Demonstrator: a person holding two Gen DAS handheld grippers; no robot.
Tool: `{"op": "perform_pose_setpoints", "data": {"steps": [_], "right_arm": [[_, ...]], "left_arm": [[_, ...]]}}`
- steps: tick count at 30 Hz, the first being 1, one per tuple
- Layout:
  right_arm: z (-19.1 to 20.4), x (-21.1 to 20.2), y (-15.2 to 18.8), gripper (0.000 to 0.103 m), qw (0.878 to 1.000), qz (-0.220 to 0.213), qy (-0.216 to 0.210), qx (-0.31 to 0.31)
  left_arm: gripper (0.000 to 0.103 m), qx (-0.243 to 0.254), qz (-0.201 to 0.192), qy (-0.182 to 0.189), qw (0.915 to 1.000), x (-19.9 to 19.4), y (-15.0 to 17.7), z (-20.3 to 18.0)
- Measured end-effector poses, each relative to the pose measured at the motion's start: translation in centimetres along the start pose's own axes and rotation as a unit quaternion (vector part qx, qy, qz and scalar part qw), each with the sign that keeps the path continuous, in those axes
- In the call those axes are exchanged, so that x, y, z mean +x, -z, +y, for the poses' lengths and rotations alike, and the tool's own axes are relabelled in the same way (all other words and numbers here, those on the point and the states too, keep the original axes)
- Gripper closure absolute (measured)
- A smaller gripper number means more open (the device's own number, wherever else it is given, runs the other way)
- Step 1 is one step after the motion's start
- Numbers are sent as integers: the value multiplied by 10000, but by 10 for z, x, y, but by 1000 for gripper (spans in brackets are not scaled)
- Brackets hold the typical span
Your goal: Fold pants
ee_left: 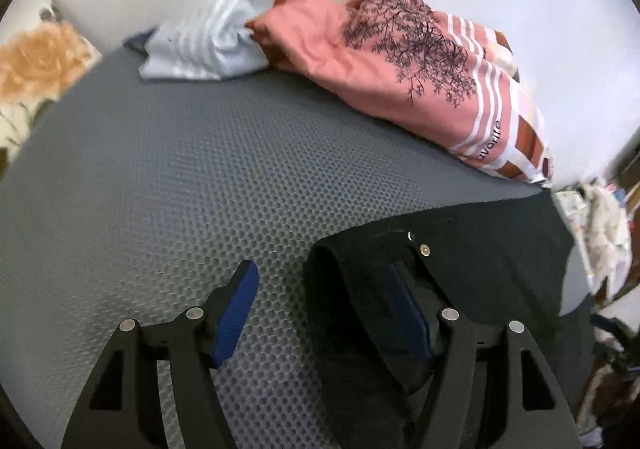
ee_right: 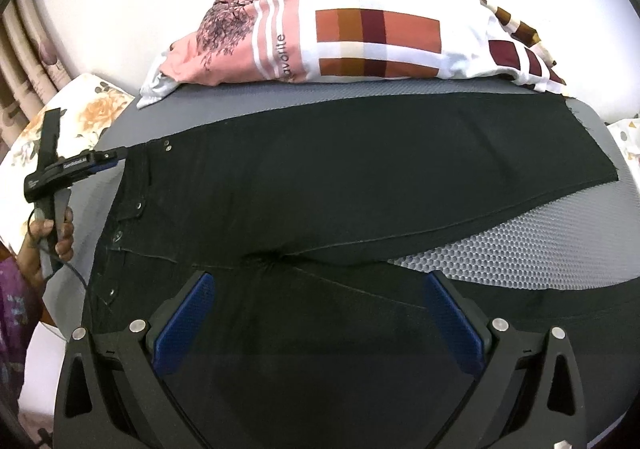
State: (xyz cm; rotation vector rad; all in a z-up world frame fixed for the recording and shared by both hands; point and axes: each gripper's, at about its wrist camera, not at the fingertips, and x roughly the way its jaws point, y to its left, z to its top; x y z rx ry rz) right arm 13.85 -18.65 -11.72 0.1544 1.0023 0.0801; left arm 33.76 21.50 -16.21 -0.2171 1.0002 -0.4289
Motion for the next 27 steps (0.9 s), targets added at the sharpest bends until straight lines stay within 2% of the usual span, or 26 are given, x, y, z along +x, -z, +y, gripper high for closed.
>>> {"op": "perform_pose_setpoints", "data": {"steps": [3,4,5,6,7,9,11,13,15,17,20,23,27], "right_arm": [[1,5,1,0,10000,68,-15,18],[2,7,1,0,10000,97,-14,16],[2,8,2,0,9999,113,-4,10],[2,10,2,0,9999,121,8,1],[3,11,2,0,9999,125,13,-4],[1,12,0,0,9999,153,-40,18],[-5,14,-5,0,9993,202,-274,166],[-18,19,-15,0,9957,286,-700,538],[-37,26,-29,0,9847,389,-1292,1103],[-55,37,-44,0,9679,460,-1832,1659],[-77,59,-71,0,9463,512,-2281,2233],[-84,78,-95,0,9441,535,-2294,2305],[-100,109,-113,1,9230,744,-2548,2787]], "left_arm": [[36,-182,366,438,9982,19,-1,2],[38,-131,286,273,9991,20,-2,-2],[45,-30,343,81,9994,24,-4,-8],[74,102,364,-94,9992,27,-5,-15],[78,138,391,-226,9989,29,-4,-20],[85,201,143,-446,9987,21,0,-32],[87,235,-217,-543,9980,3,6,-43],[87,189,-764,-300,9964,-27,16,-54],[87,371,-1179,-204,9921,-52,27,-69],[87,664,-1429,-152,9874,-75,44,-86],[87,874,-1542,-51,9842,-98,69,-103],[87,918,-1549,19,9837,-113,89,-116],[87,1018,-1584,-1,9821,-128,118,-135]]}}
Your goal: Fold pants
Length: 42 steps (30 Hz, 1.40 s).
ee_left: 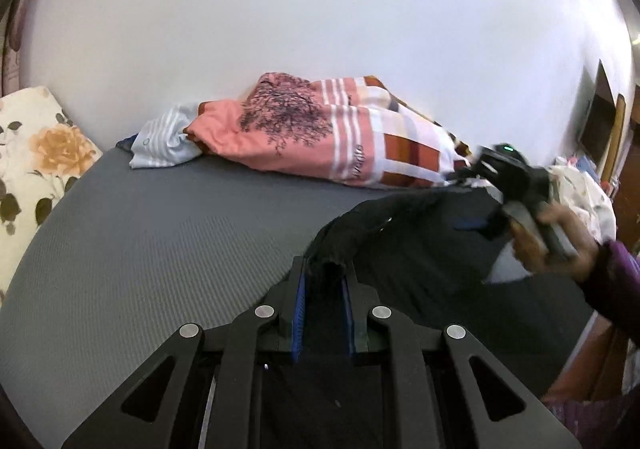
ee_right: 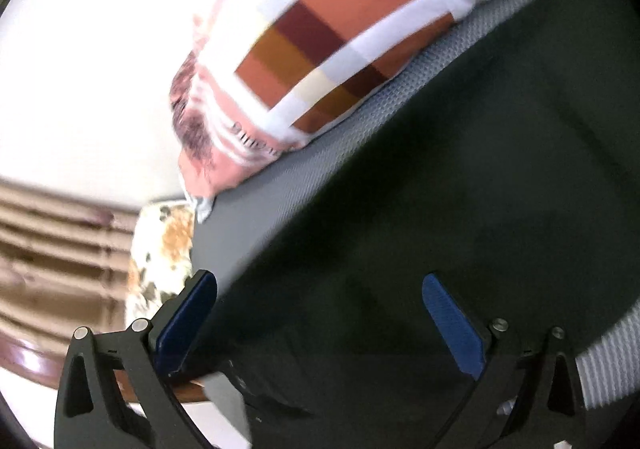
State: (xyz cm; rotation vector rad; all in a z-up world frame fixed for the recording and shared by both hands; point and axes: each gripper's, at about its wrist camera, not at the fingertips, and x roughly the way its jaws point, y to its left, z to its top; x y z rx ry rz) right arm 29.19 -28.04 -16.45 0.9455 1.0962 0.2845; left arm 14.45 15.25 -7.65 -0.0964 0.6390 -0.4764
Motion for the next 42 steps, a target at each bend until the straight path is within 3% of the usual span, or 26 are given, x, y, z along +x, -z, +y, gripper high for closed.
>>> {"op": "perform_pose_setpoints", "data": {"steps": [2,3,5,6,7,11,16,21,27,32,38,40,42], "right_arm": [[-11,10,-11,5,9993,128,-111,347],[-16,16,-16,13,9982,210,-256,502],[-19,24,-21,46,9983,259,-77,508],[-20,23,-21,92,9985,272,102,466],[-20,22,-18,95,9985,288,177,432],[-9,-12,19,95,9983,-118,452,-334],[4,-65,104,95,9909,-276,585,-1177],[-15,-87,171,95,9911,-78,619,-1173],[-53,-78,230,95,9933,371,723,-826],[-67,-66,255,95,9916,612,864,-750],[-74,-61,258,96,9910,636,941,-712],[-72,-61,258,96,9903,635,971,-759],[-73,-61,258,96,9909,637,933,-732]], "left_arm": [[87,-66,63,75,9999,-8,9,-9],[87,-80,97,95,9999,-10,12,-13],[87,-113,147,82,9998,-14,19,-19],[87,-134,182,80,9997,-14,20,-19],[87,-165,229,52,9996,-14,21,-18],[87,-447,393,10,9982,-24,24,-7],[86,-479,669,-155,9965,-45,43,-5],[86,-533,924,-256,9940,-56,74,-5],[87,-600,1108,-353,9914,-63,114,-3],[87,-599,1385,-502,9873,-60,141,3],[85,-475,1292,-719,9879,-66,149,2],[79,-475,1288,-997,9855,-71,146,4],[70,-380,1129,-1564,9805,-86,142,6]]}}
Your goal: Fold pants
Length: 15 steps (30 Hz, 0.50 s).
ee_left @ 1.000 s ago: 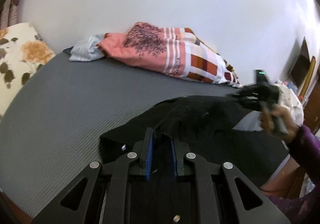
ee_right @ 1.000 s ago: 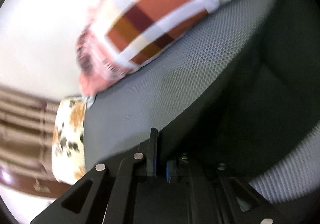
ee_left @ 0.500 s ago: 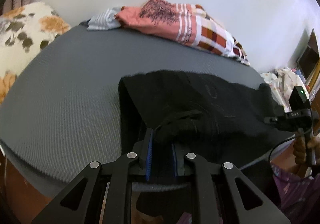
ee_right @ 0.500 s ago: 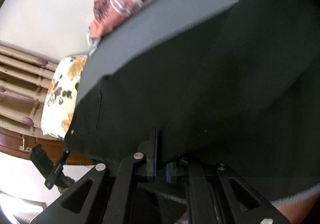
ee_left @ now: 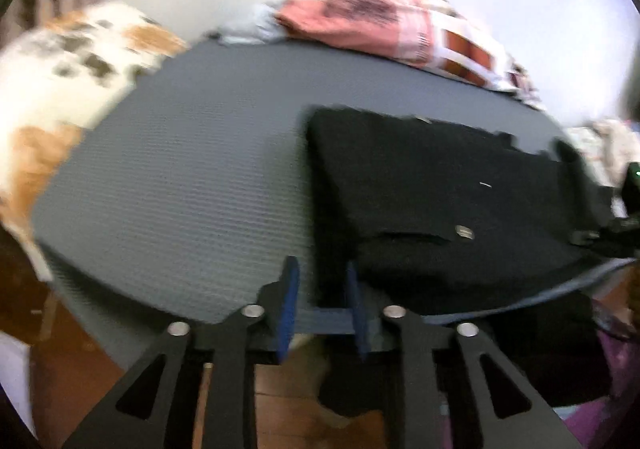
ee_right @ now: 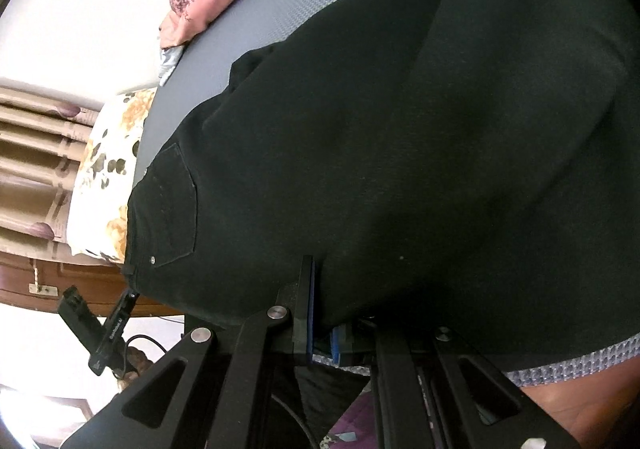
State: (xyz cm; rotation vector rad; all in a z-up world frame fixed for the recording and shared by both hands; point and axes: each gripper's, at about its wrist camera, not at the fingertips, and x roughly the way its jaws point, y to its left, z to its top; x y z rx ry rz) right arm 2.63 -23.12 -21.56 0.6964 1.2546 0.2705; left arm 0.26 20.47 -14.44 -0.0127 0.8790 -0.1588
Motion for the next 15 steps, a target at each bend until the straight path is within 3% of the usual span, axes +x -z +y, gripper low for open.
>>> {"op": "perform_pose_setpoints", "data": {"steps": [1,4,7,11,15], "right_arm": [[-1,0,0,96,10000,-1,-18,14],[-3,0,1,95,9999,-8,-109,52],[-6,2,2,94,9995,-16,-285,133],[-11,1,2,94,9986,-21,-472,217],[-21,-7,-1,90,9981,-94,-509,319]], "left_arm": [[61,-55,-161,-198,9997,-10,-1,4],[52,-249,-782,-446,9956,-47,-13,8],[41,88,-861,-13,9962,-58,-34,-21],[40,583,-91,1015,9931,-11,-39,-84],[40,1154,580,1179,9846,37,-17,-124]]}}
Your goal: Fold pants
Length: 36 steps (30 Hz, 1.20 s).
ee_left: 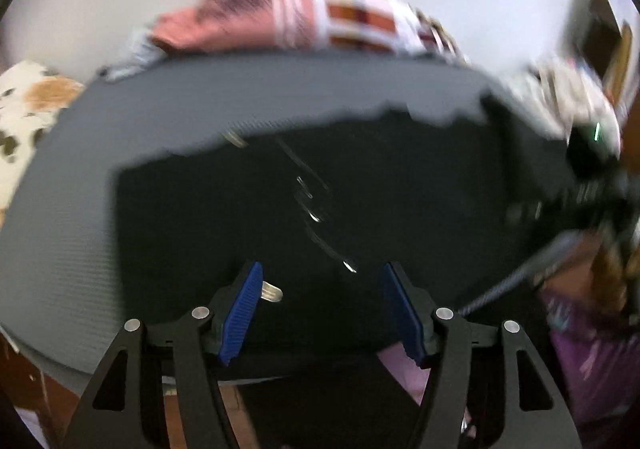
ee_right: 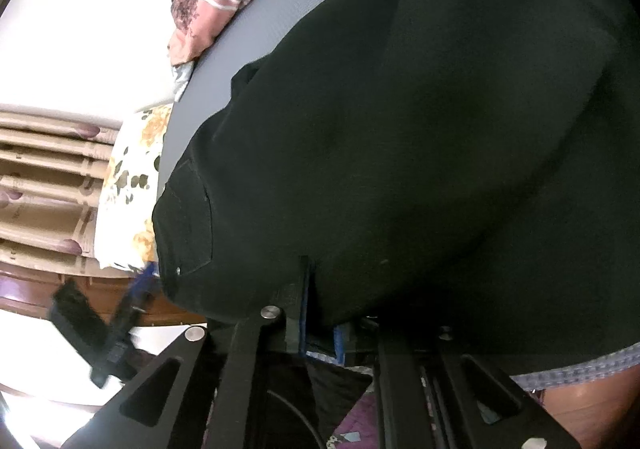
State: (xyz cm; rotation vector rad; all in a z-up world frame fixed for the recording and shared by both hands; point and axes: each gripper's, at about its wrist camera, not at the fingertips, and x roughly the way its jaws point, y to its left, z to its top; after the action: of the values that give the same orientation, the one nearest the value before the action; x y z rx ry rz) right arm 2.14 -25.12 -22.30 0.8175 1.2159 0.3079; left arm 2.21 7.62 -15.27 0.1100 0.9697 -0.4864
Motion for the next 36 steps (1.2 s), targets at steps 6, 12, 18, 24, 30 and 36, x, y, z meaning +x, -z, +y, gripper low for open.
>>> {"op": "perform_pose_setpoints", "data": {"steps": [6,12,18,24,30,36], "right_arm": [[-32,-33,-28,76,9973,-556,-187,439],[-86,-69,-72,74,9793,-1403,-948,1109],[-141,-120,-125,74,9567,-2278,-984,1521],[-175,-137,-150,97,9556,-2301,-499,1771],[-162,-196,-114,98,9564,-2599,-135,1328],[-185,-239,-46,98,9559,-2538,373,1433]], "left_arm": [[40,-4,7,76,10000,7,5,-3],[40,66,-41,22,10000,7,8,-5],[40,57,-114,38,9999,5,11,-4],[40,119,-148,-19,9998,5,12,-6],[40,-8,-142,-14,9999,1,10,-4],[40,-136,-139,-61,9998,1,14,1]]}}
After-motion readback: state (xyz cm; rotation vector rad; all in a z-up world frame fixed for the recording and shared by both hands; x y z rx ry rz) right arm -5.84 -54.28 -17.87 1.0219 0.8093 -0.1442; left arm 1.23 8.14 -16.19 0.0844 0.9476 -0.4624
